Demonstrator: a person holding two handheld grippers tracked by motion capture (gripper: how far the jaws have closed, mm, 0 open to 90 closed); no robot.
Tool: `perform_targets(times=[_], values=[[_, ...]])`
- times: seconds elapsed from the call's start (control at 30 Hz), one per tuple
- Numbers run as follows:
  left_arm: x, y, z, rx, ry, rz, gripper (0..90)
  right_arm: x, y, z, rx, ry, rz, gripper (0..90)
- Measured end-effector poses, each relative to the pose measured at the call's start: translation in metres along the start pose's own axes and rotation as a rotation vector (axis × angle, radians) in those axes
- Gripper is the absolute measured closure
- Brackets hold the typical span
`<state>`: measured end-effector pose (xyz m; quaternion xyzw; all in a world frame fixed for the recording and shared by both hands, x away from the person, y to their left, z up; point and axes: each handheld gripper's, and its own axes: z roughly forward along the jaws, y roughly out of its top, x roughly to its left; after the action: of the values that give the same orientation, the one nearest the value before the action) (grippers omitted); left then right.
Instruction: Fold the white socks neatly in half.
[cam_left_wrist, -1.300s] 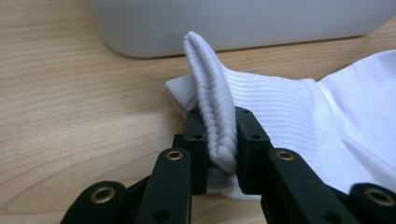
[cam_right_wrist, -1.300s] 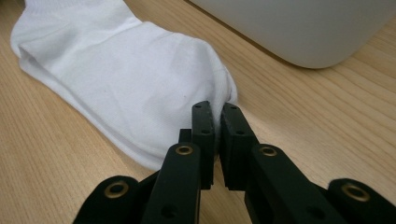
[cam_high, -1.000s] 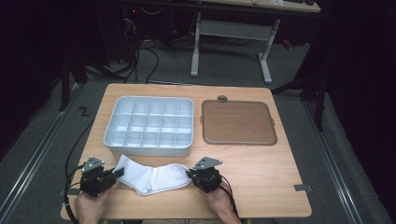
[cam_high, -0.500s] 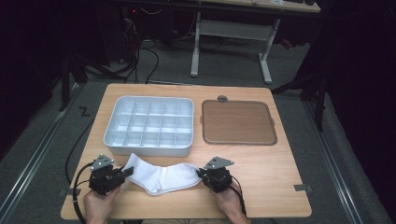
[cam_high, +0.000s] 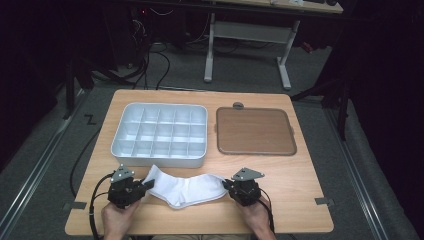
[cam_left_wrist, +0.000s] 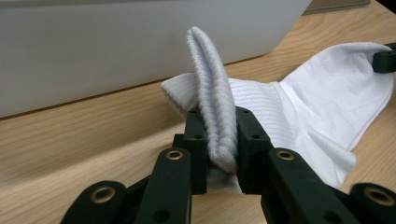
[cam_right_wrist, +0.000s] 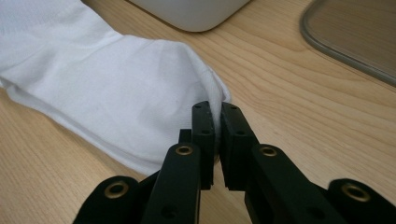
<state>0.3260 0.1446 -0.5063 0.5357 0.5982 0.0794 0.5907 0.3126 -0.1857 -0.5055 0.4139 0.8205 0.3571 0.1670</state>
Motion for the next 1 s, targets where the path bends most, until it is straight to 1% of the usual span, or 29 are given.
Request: perform_targets(times=[0.03,0.13,0.17,0.5,0.7,0.87,1.0], values=[[-0.001,-0.001,0.002,0.006,-0.003,0.004,77.6,-0.002,-0.001,-0.001,0.0,-0.004,0.005,85.9],[-0.004,-0.004,0.005,0.008,-0.013,-0.002,77.6,-0.005,-0.003,-0.004,0.001,-0.014,0.01,85.9],[-0.006,-0.007,0.007,0.018,-0.019,0.004,77.6,-0.009,-0.005,-0.007,0.001,-0.02,0.013,85.9],[-0.018,-0.016,0.018,0.032,-0.052,-0.001,77.5,-0.023,-0.013,-0.018,0.017,-0.058,0.025,85.9],[-0.022,-0.019,0.022,0.035,-0.059,-0.004,77.4,-0.029,-0.018,-0.021,0.022,-0.073,0.038,85.8],[-0.026,-0.025,0.028,0.051,-0.063,0.004,77.3,-0.035,-0.022,-0.023,0.027,-0.087,0.05,85.8],[-0.028,-0.027,0.03,0.052,-0.069,0.003,77.3,-0.039,-0.025,-0.026,0.029,-0.096,0.062,85.7]])
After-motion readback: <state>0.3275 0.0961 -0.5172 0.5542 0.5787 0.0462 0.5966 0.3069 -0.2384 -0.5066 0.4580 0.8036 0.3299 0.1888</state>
